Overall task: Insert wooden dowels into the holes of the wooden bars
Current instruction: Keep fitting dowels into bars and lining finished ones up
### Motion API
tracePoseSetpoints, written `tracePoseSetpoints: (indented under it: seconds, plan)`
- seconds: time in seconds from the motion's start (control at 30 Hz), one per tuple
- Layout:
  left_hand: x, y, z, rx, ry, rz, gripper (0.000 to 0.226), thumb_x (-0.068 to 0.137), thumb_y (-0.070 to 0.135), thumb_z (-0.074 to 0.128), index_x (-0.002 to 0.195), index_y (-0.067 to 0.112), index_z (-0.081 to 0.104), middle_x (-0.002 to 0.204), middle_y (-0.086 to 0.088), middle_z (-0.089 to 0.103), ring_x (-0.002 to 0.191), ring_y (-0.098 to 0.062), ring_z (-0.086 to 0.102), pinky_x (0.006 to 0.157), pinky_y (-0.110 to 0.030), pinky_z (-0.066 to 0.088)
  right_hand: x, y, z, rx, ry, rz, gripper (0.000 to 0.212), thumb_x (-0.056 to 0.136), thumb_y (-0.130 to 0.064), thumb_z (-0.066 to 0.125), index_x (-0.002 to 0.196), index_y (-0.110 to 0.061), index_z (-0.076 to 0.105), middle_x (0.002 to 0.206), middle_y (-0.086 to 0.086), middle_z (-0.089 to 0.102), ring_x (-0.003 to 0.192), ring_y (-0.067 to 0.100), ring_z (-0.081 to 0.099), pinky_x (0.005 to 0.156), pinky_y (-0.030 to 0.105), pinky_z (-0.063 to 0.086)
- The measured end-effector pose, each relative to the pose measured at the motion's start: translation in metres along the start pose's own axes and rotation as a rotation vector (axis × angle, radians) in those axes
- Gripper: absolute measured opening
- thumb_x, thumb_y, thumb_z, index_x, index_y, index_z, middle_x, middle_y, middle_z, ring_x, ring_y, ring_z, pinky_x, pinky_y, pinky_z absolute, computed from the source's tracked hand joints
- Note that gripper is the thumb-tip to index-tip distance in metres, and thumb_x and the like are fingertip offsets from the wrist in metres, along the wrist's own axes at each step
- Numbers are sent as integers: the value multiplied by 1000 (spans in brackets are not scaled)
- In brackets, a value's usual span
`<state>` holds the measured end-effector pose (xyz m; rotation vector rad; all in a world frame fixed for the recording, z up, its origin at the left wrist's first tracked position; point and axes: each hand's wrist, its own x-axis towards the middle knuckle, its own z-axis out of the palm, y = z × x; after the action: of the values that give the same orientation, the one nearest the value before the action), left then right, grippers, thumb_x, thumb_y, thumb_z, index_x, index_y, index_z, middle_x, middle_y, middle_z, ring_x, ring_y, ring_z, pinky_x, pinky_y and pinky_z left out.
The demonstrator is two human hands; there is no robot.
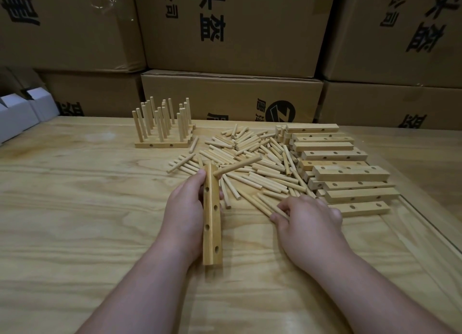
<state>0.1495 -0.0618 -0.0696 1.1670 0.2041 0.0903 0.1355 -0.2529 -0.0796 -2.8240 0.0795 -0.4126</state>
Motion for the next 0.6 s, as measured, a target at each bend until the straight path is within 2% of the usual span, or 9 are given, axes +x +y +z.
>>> tracePoseSetpoints:
  seconds: [0.13,0.23,0.3,0.37,0.5,0.6]
  plan:
    - [0,-1,0,7,-2,3,42,102,42,50,102,8,73,69,-5,64,49,-17,53,47,-27,44,-2,1,2,-4,15,-8,23,99,-45,50,115,-35,63,104,-11,51,112,18,46,91,38,29]
    - [1,-1,-1,-2,0,9,41,101,43,51,99,8,73,70,-5,64,49,-17,52,46,-27,43,-1,1,-2,169,126,-68,13,99,-36,53,109,-31,61,102,-14,53,107,16,49,91,36,35]
    - [1,-2,-1,-8,0,11,40,100,43,52,92,10,74,69,-6,64,49,-18,52,45,-27,43,0,1,-6,383,161,-151,5,99,-31,57,102,-35,56,92,-20,57,94,8,54,80,29,40]
    - [1,-2,0,-10,1,21,39,98,43,54,83,14,74,68,-6,63,48,-18,51,44,-26,42,-4,-3,-9,533,130,-246,10,98,-27,60,100,-36,56,86,-20,60,84,2,56,70,23,41]
    - [0,-3,-1,18,-7,43,38,89,49,58,77,17,75,59,-3,59,44,-16,50,41,-29,41,-13,-10,-11,597,118,-406,11,92,-30,59,102,-28,64,91,-21,61,89,5,58,74,25,49]
    - [-2,-2,0,63,-15,68,38,85,51,58,75,17,73,57,-2,57,46,-16,50,42,-28,42,-13,-11,-12,601,116,-446,10,91,-25,62,101,-26,65,92,-20,60,89,5,58,74,22,48]
